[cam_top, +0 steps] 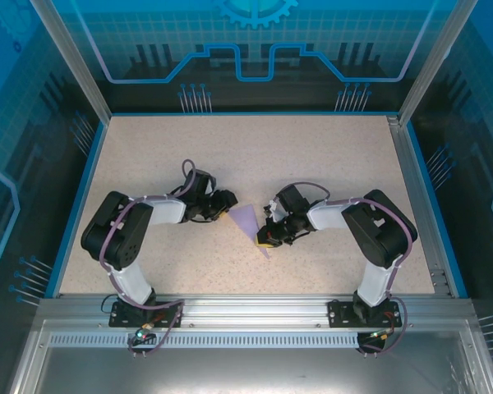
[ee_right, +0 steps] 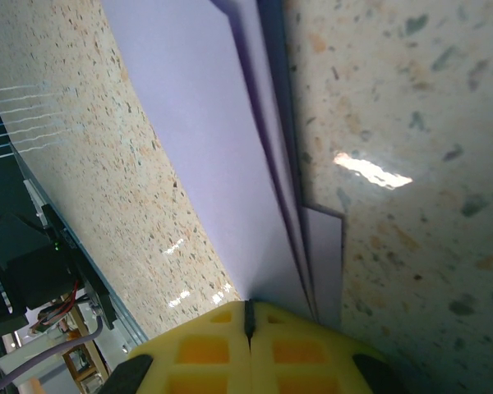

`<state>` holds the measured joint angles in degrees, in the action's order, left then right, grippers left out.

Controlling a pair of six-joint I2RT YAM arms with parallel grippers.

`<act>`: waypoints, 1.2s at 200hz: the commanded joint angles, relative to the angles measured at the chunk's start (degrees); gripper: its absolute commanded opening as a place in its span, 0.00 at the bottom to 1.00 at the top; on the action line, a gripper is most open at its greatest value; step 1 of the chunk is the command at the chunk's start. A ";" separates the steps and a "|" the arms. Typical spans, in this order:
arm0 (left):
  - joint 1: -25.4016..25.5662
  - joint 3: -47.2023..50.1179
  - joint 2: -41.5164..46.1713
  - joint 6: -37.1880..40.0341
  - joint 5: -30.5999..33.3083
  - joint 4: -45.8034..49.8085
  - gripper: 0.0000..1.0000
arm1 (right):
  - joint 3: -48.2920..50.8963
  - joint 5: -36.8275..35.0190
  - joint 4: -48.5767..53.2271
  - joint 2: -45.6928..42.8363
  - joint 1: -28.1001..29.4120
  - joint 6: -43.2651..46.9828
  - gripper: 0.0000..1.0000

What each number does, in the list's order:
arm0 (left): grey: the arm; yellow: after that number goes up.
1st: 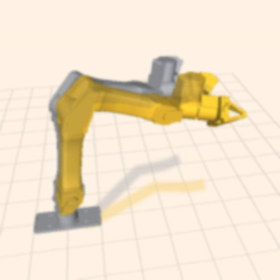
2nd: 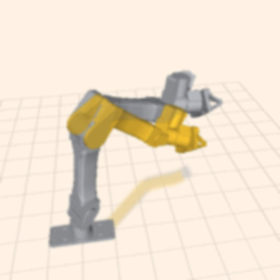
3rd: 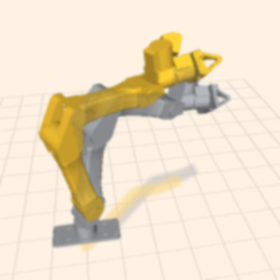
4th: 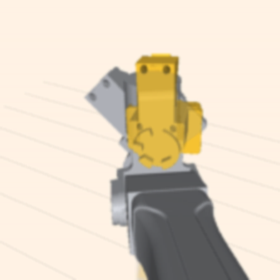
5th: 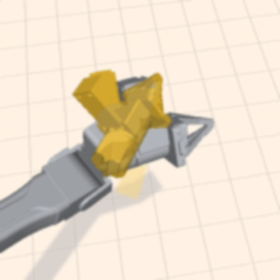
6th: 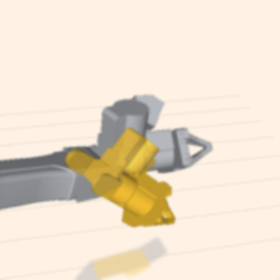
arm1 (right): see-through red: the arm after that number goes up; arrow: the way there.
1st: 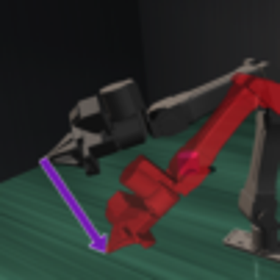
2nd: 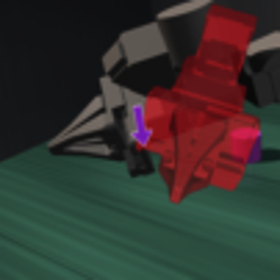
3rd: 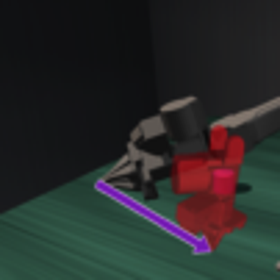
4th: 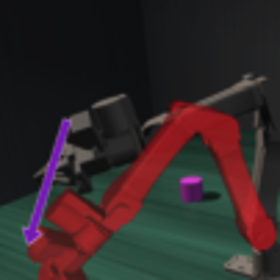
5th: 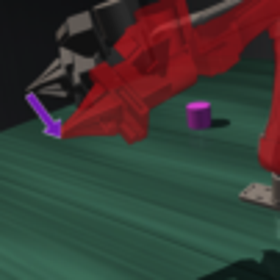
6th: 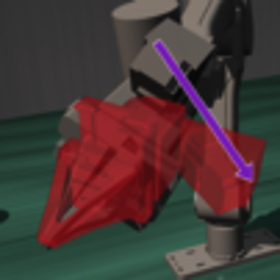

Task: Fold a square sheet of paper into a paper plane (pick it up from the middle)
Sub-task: Move a paper plane to the center of the table.

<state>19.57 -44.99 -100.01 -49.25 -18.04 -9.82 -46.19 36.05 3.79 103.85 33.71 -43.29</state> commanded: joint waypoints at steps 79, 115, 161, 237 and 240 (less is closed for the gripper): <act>3.48 0.10 17.24 -2.41 6.82 17.37 0.57 | 3.92 -2.08 -3.18 -3.61 1.40 -7.52 0.05; 8.60 -2.01 18.75 -6.24 12.06 25.79 0.61 | 4.48 -5.97 -0.15 -11.49 0.62 -5.63 0.10; 16.05 -9.70 13.23 -8.76 16.63 33.90 0.69 | 8.97 -15.74 4.51 -21.25 -3.33 -5.28 0.27; 20.62 -19.64 3.63 -9.74 21.51 42.67 0.72 | 11.12 -12.71 1.67 -23.00 -5.77 -4.24 0.36; 20.63 -19.69 3.49 -9.72 21.63 42.81 0.72 | 11.03 -12.63 1.61 -22.93 -5.79 -4.18 0.36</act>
<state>40.25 -63.18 -95.53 -57.52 1.02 28.47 -35.48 22.55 5.91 81.73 28.34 -48.64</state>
